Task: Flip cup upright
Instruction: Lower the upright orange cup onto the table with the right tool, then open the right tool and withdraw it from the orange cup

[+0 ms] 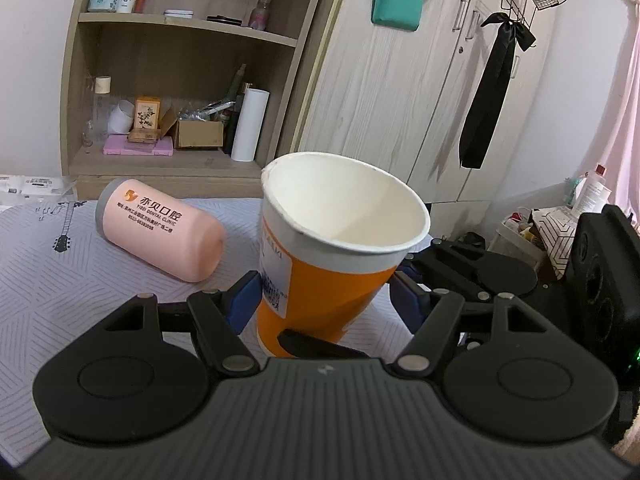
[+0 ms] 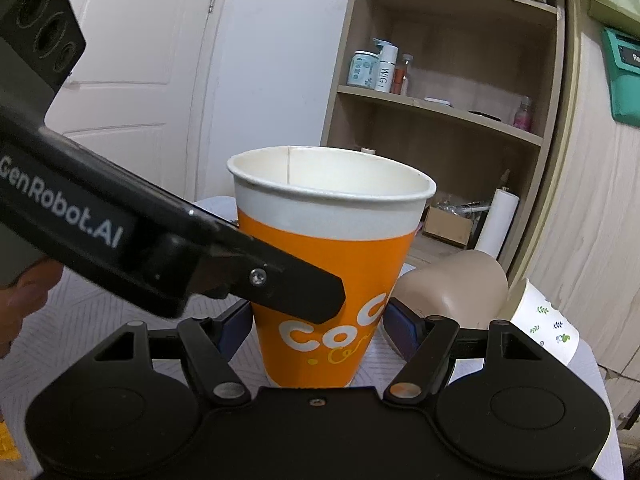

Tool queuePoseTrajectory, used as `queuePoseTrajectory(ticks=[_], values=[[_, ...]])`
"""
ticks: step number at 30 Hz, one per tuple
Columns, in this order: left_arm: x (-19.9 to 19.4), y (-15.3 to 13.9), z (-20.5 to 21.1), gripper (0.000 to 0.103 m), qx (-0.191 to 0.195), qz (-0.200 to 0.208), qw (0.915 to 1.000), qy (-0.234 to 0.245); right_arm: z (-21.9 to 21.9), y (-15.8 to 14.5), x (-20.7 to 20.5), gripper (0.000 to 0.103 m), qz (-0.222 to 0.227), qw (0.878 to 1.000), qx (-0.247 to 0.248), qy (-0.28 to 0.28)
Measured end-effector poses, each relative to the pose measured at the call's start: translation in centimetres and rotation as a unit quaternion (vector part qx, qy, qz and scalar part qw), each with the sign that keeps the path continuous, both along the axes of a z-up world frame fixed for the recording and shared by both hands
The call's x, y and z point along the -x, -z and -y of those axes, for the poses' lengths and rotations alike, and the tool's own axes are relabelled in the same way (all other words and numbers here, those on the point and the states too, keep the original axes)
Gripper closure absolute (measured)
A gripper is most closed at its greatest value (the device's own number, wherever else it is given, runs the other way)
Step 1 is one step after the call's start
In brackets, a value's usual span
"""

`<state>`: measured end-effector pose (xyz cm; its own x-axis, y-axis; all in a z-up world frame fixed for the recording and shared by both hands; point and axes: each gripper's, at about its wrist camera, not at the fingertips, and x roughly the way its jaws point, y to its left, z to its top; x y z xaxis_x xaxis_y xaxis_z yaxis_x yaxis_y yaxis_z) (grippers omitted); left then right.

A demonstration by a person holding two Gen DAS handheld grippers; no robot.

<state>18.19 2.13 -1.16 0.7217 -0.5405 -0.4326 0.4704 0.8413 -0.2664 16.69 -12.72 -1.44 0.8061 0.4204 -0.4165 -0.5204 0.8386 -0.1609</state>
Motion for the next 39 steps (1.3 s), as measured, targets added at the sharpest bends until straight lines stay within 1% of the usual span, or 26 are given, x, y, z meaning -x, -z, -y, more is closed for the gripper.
queuePoseTrajectory(ticks=[3, 6, 9, 14, 18, 20, 22, 24, 27, 32, 39], values=[[-0.2, 0.1, 0.0, 0.032, 0.006, -0.01, 0.9999, 0.003, 0.1, 0.0, -0.2, 0.022, -0.001, 1.0, -0.005, 0.006], [-0.3, 0.1, 0.0, 0.031, 0.01, -0.016, 0.9998, 0.0, 0.1, 0.2, -0.4, 0.022, -0.008, 1.0, 0.0, 0.009], [-0.1, 0.1, -0.3, 0.031, 0.016, -0.02, 0.9997, -0.007, 0.2, 0.2, -0.3, 0.022, -0.006, 1.0, -0.008, 0.012], [1.0, -0.2, -1.0, 0.031, 0.021, -0.022, 0.999, -0.033, 0.4, 0.2, 0.8, 0.022, -0.006, 1.0, -0.013, 0.024], [3.1, -0.6, -1.8, 0.028, 0.01, -0.012, 0.9978, -0.064, 1.1, -0.1, 2.7, 0.022, -0.009, 0.999, -0.032, 0.035], [4.2, -1.0, -1.9, 0.028, -0.003, -0.007, 0.9967, -0.08, 1.6, -0.4, 3.6, 0.022, -0.007, 0.998, -0.043, 0.04], [5.5, -1.4, -2.1, 0.028, 0.002, 0.001, 0.9955, -0.095, 1.9, -0.9, 4.5, 0.022, -0.003, 0.997, -0.058, 0.057], [6.6, -1.9, -2.1, 0.028, 0.001, -0.001, 0.9945, -0.105, 2.2, -1.6, 5.5, 0.022, 0.002, 0.996, -0.067, 0.065], [8.5, -2.9, -1.8, 0.027, -0.022, 0.015, 0.992, -0.123, 2.8, -2.8, 7.3, 0.022, 0.018, 0.995, -0.073, 0.072], [11.6, -4.5, -1.8, 0.024, -0.048, 0.039, 0.9856, -0.158, 3.4, -4.9, 10.2, 0.022, 0.04, 0.992, -0.083, 0.085], [14.7, -6.0, -2.3, 0.023, -0.054, 0.047, 0.9819, -0.175, 3.9, -6.4, 13.4, 0.022, 0.049, 0.988, -0.087, 0.117]])
